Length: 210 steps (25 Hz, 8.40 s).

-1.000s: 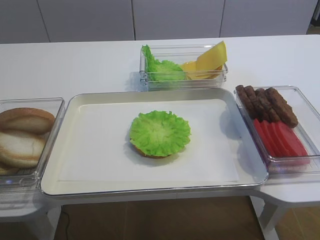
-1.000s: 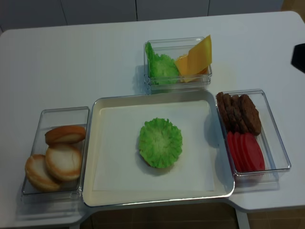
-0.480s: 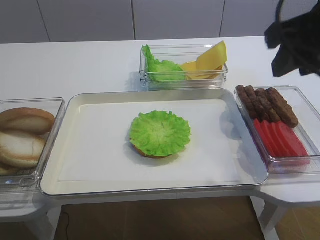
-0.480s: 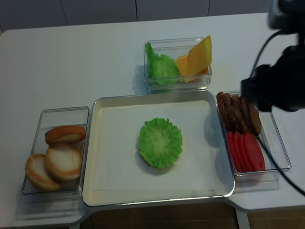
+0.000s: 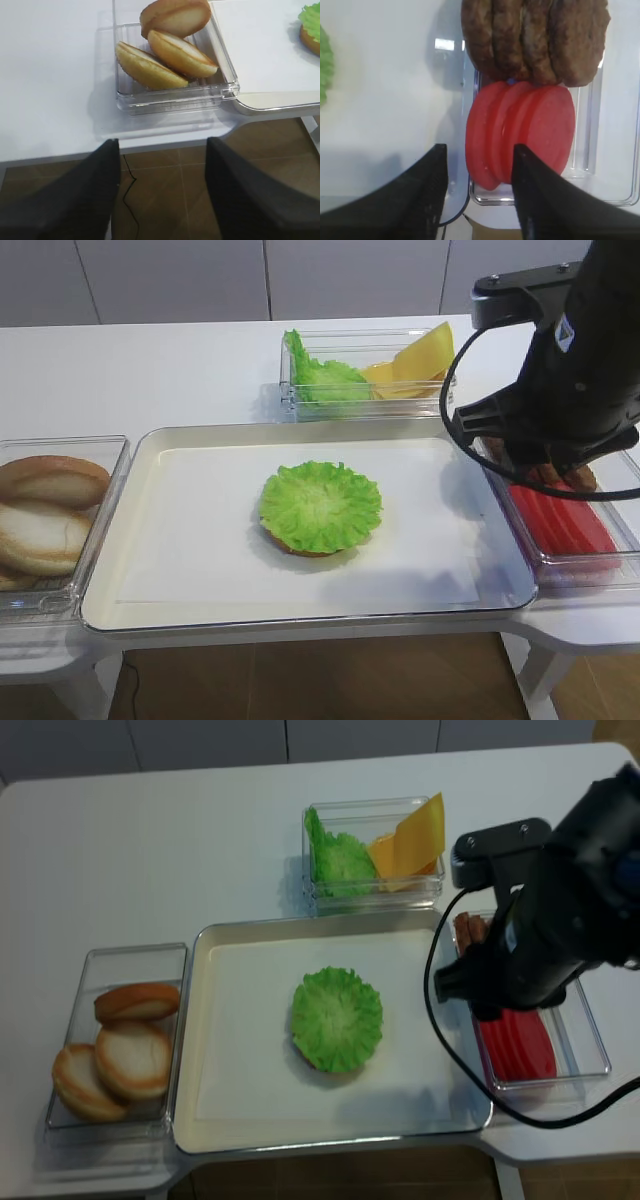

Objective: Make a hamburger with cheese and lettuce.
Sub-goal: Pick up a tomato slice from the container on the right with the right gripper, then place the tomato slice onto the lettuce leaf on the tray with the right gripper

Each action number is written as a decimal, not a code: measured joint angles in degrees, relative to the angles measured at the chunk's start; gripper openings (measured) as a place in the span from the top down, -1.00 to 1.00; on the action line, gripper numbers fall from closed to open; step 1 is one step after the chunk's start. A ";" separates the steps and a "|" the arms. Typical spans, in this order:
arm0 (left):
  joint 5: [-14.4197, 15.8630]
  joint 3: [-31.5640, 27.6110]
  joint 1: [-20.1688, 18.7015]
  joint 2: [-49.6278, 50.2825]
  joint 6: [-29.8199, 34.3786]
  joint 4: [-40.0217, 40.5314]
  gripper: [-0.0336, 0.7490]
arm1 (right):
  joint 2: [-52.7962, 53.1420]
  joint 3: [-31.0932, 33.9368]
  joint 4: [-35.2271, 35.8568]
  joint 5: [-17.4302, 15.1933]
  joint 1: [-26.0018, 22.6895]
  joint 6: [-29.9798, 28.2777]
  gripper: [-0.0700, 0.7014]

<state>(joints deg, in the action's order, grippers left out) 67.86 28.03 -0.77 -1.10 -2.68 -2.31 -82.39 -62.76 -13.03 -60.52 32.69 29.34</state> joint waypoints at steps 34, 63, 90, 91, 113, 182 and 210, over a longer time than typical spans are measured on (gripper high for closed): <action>0.00 0.00 0.00 0.00 0.00 0.00 -0.12 | -7.30 -0.17 -1.00 0.48 2.75 -1.53 0.15; 0.00 0.00 0.00 0.00 0.00 0.00 -0.12 | -9.30 -0.40 -4.38 1.28 2.85 -1.04 0.23; 0.00 0.00 0.00 0.00 0.00 0.00 -0.12 | -5.44 -0.44 -4.83 0.22 2.85 -0.48 0.70; 0.00 0.00 0.00 0.00 0.00 0.00 -0.12 | -4.89 -0.44 -4.71 0.22 2.85 -0.48 0.71; 0.00 0.00 0.00 0.00 0.00 0.00 -0.12 | 9.59 -0.44 -1.47 -2.07 2.85 -0.40 0.71; 0.00 0.00 0.00 0.00 0.00 0.00 -0.12 | -20.67 -22.80 1.72 3.07 11.98 -6.44 0.70; 0.00 0.00 0.00 0.00 0.00 0.00 -0.12 | -20.73 -22.80 9.17 5.67 11.98 -10.16 0.20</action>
<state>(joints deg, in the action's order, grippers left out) 67.86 28.03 -0.77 -1.10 -2.68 -2.31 -103.12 -85.56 -3.87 -54.85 44.67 19.18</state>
